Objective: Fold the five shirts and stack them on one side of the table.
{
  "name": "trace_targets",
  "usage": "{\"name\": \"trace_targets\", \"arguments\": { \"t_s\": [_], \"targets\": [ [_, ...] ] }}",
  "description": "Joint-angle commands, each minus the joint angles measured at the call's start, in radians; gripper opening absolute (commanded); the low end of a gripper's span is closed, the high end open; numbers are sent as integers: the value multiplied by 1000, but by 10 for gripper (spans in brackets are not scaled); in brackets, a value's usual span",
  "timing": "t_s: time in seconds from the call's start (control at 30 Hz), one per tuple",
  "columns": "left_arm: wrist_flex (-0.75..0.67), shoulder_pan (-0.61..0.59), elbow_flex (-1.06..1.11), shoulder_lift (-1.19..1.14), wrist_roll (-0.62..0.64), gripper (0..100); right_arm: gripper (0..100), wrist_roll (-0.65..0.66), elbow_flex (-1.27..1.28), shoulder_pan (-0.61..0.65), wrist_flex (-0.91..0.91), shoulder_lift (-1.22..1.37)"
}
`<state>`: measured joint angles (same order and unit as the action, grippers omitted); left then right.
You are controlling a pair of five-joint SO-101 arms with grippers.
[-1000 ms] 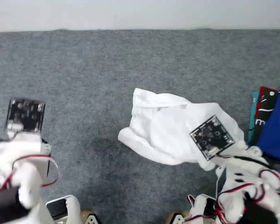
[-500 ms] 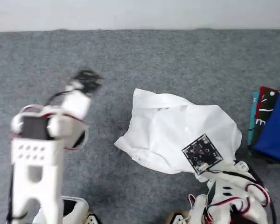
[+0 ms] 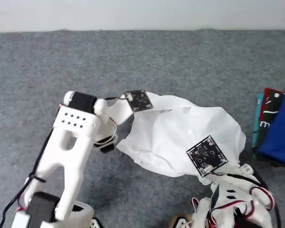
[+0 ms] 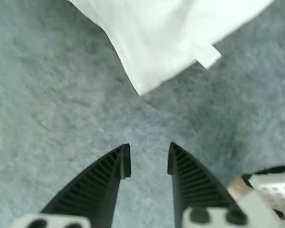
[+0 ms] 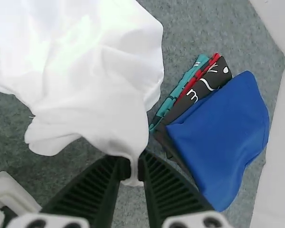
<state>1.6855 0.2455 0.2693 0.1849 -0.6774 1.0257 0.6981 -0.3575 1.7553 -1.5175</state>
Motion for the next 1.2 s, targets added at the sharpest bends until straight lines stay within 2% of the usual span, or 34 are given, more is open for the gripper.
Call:
{"name": "trace_targets", "arguments": {
  "t_s": [0.0, 0.27, 1.07, 1.17],
  "targets": [
    [-35, 34, -68, -52, -15, 142, 9, -11, -9, -13, 36, -4],
    [-115, 86, -70, -169, -17, 142, 9, -11, -14, -13, 36, -5],
    [-203, 161, -68, -388, 21, 136, 9, -8, -14, -15, 36, -5],
    [-203, 166, -68, -413, 20, 88, 9, -8, -14, -15, 36, -5]
  ]
}}
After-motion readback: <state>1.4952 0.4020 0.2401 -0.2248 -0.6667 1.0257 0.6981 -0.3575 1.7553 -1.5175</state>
